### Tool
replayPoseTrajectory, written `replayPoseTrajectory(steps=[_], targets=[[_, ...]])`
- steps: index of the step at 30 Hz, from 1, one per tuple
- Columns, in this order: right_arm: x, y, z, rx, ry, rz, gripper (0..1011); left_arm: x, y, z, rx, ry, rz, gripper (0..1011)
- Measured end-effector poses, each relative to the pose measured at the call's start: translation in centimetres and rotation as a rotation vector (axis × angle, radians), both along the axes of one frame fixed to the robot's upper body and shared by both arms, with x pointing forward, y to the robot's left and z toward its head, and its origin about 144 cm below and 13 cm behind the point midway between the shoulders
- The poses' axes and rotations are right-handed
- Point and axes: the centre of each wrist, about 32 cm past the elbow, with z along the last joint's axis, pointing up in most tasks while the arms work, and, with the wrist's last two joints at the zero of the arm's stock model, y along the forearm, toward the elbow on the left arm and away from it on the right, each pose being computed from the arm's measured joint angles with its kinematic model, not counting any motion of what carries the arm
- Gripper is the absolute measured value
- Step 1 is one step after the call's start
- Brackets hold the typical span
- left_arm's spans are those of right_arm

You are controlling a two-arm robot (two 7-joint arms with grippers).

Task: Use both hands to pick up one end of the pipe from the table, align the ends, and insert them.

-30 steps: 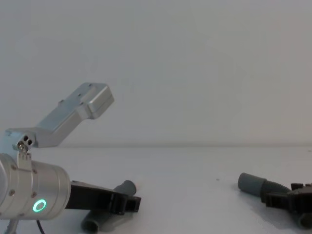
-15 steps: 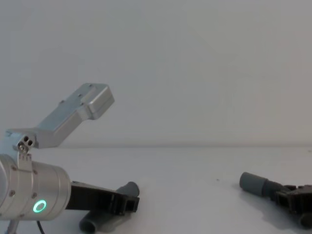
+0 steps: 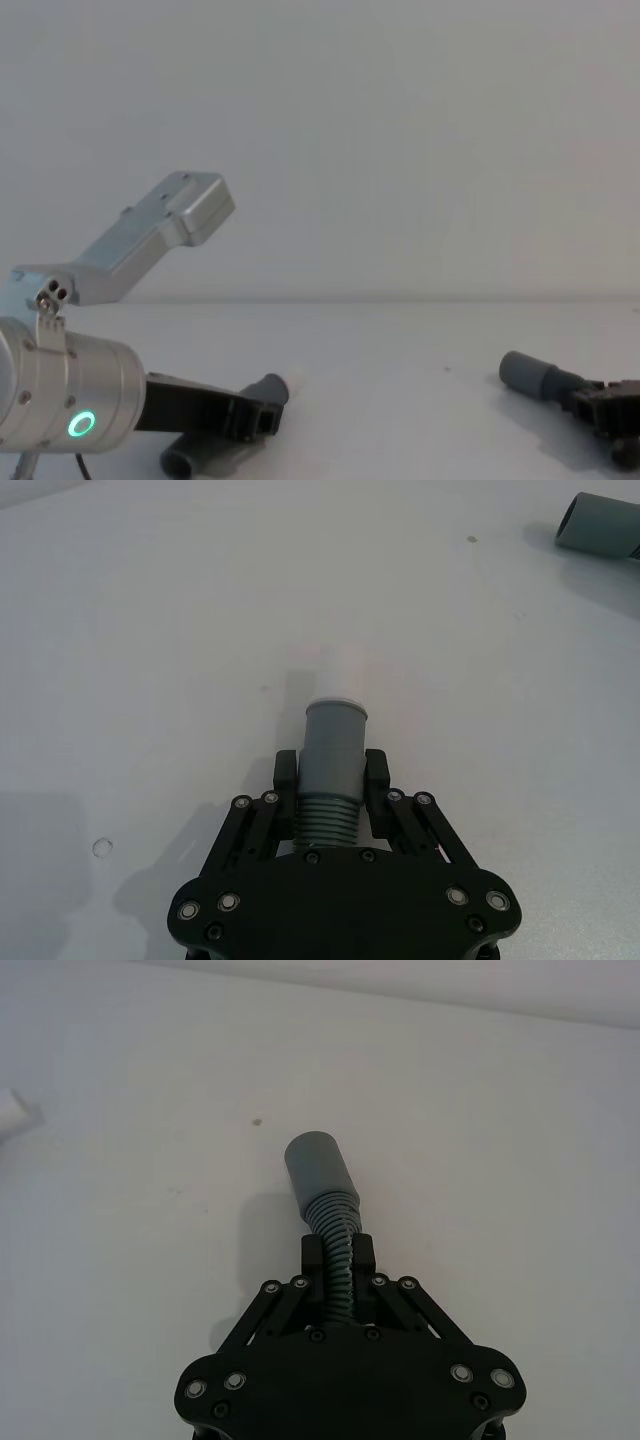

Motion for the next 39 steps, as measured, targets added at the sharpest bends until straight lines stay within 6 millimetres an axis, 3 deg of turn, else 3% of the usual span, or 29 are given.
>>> replayPoseTrajectory(steps=[17, 39], targets=[[-0.7, -0.9, 0.4, 0.065, -0.12, 0.027, 124, 0.0, 0.1, 1.2, 0.039, -0.101, -0.073, 372], [-0.8, -5.1, 1.7, 0.168, -0.346, 0.268, 116, 0.9, 2.8, 5.1, 0.056, -0.297, -0.301, 372]])
